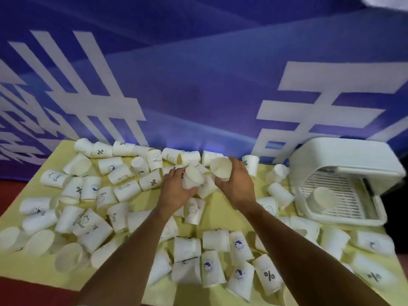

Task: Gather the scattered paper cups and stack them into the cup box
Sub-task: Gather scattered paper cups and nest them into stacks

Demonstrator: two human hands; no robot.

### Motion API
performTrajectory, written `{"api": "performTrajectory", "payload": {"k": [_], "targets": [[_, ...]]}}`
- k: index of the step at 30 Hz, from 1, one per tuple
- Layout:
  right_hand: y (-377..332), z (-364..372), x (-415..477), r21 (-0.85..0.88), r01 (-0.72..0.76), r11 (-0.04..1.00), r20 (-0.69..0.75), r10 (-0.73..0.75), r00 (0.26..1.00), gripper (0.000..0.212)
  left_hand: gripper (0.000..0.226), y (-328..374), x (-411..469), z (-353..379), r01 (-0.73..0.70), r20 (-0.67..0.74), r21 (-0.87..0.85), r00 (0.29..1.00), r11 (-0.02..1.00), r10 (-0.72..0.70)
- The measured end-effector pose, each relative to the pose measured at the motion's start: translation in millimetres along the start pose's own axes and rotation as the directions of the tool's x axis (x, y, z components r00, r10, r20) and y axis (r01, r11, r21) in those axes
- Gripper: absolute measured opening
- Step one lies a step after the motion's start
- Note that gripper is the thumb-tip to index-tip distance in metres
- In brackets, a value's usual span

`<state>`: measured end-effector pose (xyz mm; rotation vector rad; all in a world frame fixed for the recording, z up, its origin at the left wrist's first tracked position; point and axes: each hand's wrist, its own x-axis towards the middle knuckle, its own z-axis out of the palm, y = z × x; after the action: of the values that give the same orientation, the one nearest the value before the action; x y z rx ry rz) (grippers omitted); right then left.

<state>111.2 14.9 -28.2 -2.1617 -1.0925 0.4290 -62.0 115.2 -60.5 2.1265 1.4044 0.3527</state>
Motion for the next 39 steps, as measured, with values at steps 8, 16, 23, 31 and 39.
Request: {"api": "performTrajectory", "payload": {"k": [8, 16, 23, 31, 39], "targets": [[115.0, -132.8, -47.5, 0.037, -0.136, 0.990, -0.151, 0.140, 0.979, 0.072, 0.075, 147.5, -24.7, 84.4, -0.190, 0.190, -0.146, 0.958, 0.971, 0.216], [198.7, -215.6, -63.6, 0.053, -0.276, 0.960, -0.312, 0.278, 0.908, 0.066, 0.070, 219.1, -38.1, 130.3, -0.255, 0.227, -0.128, 0.933, 0.958, 0.279], [221.8, -216.7, -44.2, 0.024, -0.275, 0.961, -0.240, 0.273, 0.932, 0.069, 0.067, 210.9, -45.0, 137.6, -0.208, 0.214, -0.110, 0.950, 0.972, 0.228], [229.6, -188.9, -29.1, -0.030, -0.357, 0.934, -0.093, 0.353, 0.931, 0.073, 0.066, 178.5, -50.0, 121.7, -0.163, 0.252, -0.194, 0.945, 0.967, 0.210], [177.8, -167.5, -31.0, 0.190, -0.185, 0.964, 0.042, 0.180, 0.983, 0.071, 0.064, 188.0, -50.6, 111.1, -0.125, 0.253, -0.264, 0.948, 0.956, 0.194]]}}
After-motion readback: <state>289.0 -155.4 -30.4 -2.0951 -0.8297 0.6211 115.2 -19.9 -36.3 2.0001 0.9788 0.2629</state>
